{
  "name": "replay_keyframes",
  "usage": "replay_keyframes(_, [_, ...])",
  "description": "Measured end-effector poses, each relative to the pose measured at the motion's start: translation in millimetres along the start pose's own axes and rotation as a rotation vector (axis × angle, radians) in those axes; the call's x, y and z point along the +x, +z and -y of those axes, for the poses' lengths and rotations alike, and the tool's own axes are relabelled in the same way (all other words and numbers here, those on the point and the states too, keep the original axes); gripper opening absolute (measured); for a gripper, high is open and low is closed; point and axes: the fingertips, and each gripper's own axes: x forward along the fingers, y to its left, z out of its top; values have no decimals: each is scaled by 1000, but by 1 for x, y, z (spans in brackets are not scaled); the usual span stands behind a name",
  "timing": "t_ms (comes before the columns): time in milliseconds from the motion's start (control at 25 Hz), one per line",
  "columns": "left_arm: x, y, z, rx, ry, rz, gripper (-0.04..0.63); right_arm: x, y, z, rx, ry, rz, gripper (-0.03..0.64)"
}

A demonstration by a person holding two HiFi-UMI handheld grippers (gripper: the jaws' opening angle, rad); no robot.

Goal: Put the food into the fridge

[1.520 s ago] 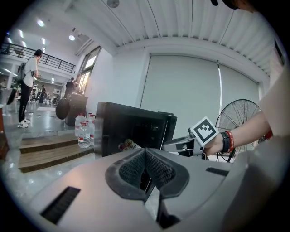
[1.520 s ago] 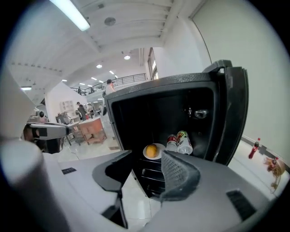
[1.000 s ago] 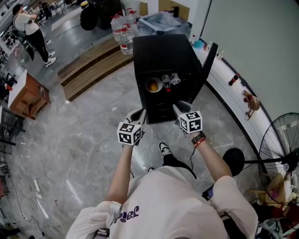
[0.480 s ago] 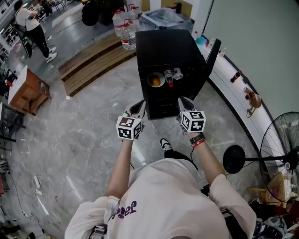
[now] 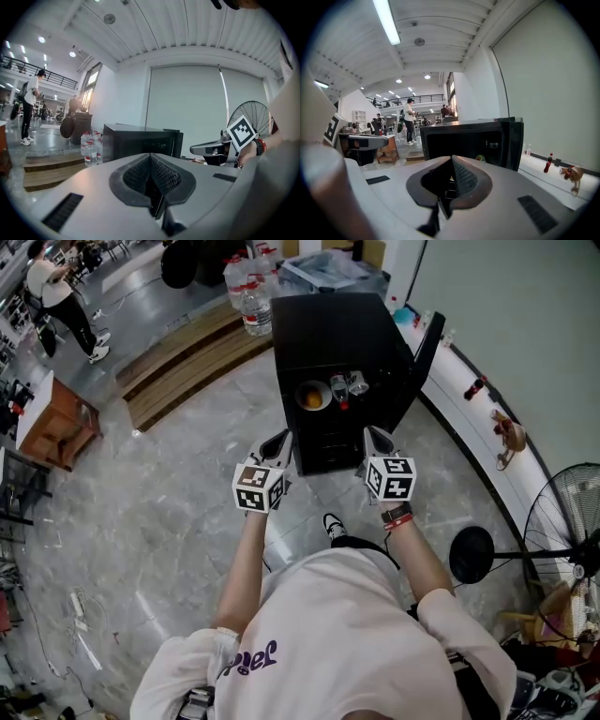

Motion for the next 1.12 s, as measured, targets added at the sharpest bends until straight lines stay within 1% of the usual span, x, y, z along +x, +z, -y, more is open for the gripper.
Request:
replay_keyframes(200, [6, 3, -3, -2, 5, 1, 18, 2, 6, 2, 1, 27, 13, 11])
replay_keyframes(560, [15, 9, 1, 8, 0, 8, 19, 1, 6, 10, 15, 23, 26, 11])
replay_keyframes(720, [16, 9, 2, 8, -3, 7, 18, -1, 6, 9, 26, 51, 24, 11])
replay_keyframes(960, [16, 3, 0, -5, -5, -2, 20, -6, -3, 2, -4, 105, -13, 11])
replay_keyframes(1120, [26, -2, -3, -16, -3, -4, 19, -5, -8, 17, -14, 130, -44, 11])
